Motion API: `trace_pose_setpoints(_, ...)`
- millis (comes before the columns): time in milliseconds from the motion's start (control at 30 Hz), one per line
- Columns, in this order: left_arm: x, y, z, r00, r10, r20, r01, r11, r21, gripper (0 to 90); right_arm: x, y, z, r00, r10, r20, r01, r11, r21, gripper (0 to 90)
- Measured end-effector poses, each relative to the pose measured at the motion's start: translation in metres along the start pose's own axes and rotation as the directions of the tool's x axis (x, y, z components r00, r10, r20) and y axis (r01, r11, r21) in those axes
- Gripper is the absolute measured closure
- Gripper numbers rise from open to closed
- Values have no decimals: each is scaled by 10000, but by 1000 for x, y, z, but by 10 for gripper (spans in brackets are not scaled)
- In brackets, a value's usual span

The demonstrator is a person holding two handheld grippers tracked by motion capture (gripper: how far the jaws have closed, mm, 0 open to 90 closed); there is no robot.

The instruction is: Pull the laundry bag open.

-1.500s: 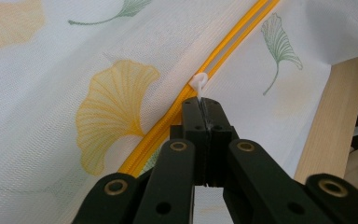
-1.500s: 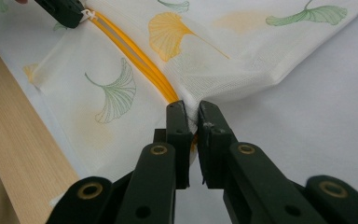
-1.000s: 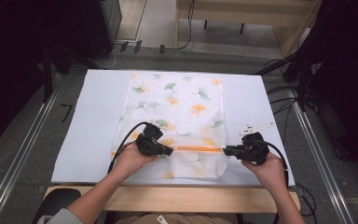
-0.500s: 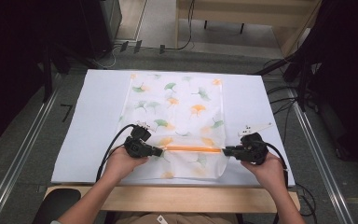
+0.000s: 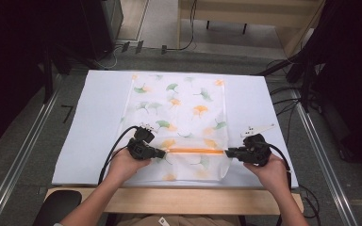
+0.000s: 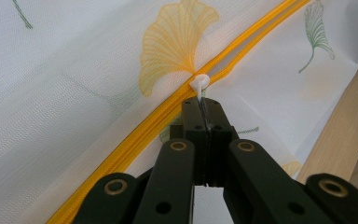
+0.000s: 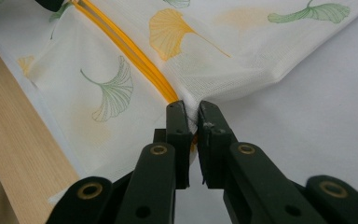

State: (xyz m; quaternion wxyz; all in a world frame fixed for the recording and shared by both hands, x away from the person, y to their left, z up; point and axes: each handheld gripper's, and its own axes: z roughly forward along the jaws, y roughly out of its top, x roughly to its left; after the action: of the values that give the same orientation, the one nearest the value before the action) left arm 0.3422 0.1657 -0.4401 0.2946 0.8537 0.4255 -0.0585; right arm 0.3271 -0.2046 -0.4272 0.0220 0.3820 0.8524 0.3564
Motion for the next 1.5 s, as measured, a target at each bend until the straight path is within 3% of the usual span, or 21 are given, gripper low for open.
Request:
trace_pose_setpoints(367,0,1,0,9999,-85,125,87,9998,-153,900,0,0,0,10000,70,-30,-70,10000,8,859)
trace_pose_setpoints(767,6,0,-2,9997,-173,158,174,9998,-14,900,-1,0,-1,9999,-2,-116,1,10000,-78,859)
trace_pose_setpoints(1033,19,-10,-16,9991,-381,-183,383,9992,112,900,-2,0,-2,9999,44,-140,-45,10000,-20,859)
trace_pose_setpoints(1200,28,-17,-31,9975,-699,-40,698,9974,-184,900,-4,0,1,9998,37,-179,-37,10000,34,859)
trace_pose_setpoints(1500,30,-19,-29,9970,-764,-77,764,9971,-74,900,-3,2,3,9999,40,-134,-38,9999,148,859)
